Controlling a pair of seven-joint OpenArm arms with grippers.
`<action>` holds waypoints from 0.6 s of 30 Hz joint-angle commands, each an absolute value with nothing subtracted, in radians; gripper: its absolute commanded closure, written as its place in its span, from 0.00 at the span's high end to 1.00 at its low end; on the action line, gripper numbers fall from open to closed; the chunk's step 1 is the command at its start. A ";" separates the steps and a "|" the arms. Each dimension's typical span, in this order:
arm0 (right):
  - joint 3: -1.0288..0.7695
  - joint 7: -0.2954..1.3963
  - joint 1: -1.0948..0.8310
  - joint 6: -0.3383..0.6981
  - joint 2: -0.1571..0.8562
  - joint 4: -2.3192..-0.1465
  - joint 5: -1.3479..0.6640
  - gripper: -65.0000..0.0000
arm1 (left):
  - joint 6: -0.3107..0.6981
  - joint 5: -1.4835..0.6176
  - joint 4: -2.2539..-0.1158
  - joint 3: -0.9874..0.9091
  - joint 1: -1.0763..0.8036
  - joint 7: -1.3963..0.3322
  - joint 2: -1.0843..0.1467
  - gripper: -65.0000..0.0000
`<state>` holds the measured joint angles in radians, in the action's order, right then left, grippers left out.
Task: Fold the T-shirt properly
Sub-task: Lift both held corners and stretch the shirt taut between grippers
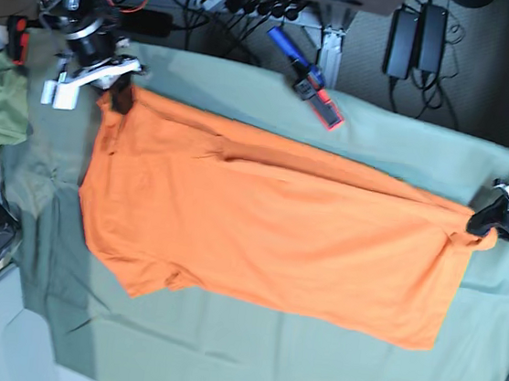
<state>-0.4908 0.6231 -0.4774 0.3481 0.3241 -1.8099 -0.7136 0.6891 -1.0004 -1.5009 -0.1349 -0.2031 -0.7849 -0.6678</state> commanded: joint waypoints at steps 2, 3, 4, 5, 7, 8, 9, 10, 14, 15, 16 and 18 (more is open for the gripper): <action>-0.534 0.604 -0.505 0.424 0.357 -1.844 -0.733 0.00 | 0.698 -1.014 -1.534 -0.183 -0.230 -0.768 -0.699 0.00; -0.551 0.604 -0.514 0.424 0.366 -1.848 -0.742 0.00 | 0.698 -1.015 -1.544 -0.204 -0.248 -0.769 -0.700 0.00; -0.567 0.607 -0.516 0.424 0.373 -1.849 -0.744 0.00 | 0.698 -1.018 -1.554 -0.220 -0.264 -0.769 -0.701 0.00; -0.582 0.612 -0.516 0.424 0.379 -1.849 -0.744 0.00 | 0.698 -1.023 -1.563 -0.230 -0.279 -0.772 -0.702 0.00; -0.601 0.620 -0.516 0.424 0.389 -1.849 -0.745 0.00 | 0.698 -1.041 -1.578 -0.238 -0.307 -0.784 -0.701 0.00; -0.608 0.624 -0.516 0.424 0.391 -1.849 -0.745 0.00 | 0.698 -1.044 -1.585 -0.238 -0.321 -0.783 -0.701 0.00; -0.610 0.627 -0.516 0.424 0.391 -1.849 -0.745 0.00 | 0.698 -1.044 -1.591 -0.238 -0.335 -0.783 -0.700 0.00; -0.611 0.629 -0.516 0.424 0.390 -1.849 -0.745 0.00 | 0.698 -1.044 -1.596 -0.238 -0.346 -0.783 -0.698 0.00; -0.611 0.633 -0.529 0.424 0.390 -1.849 -0.744 0.00 | 0.698 -1.043 -1.597 -0.238 -0.370 -0.782 -0.698 0.00; -0.611 0.634 -0.534 0.424 0.390 -1.849 -0.744 0.00 | 0.698 -1.040 -1.597 -0.238 -0.373 -0.782 -0.698 0.00; -0.611 0.633 -0.543 0.424 0.390 -1.849 -0.744 0.00 | 0.698 -1.038 -1.597 -0.238 -0.373 -0.782 -0.698 0.00; -0.611 0.634 -0.551 0.424 0.385 -1.848 -0.737 0.00 | 0.698 -1.034 -1.597 -0.238 -0.372 -0.781 -0.698 0.00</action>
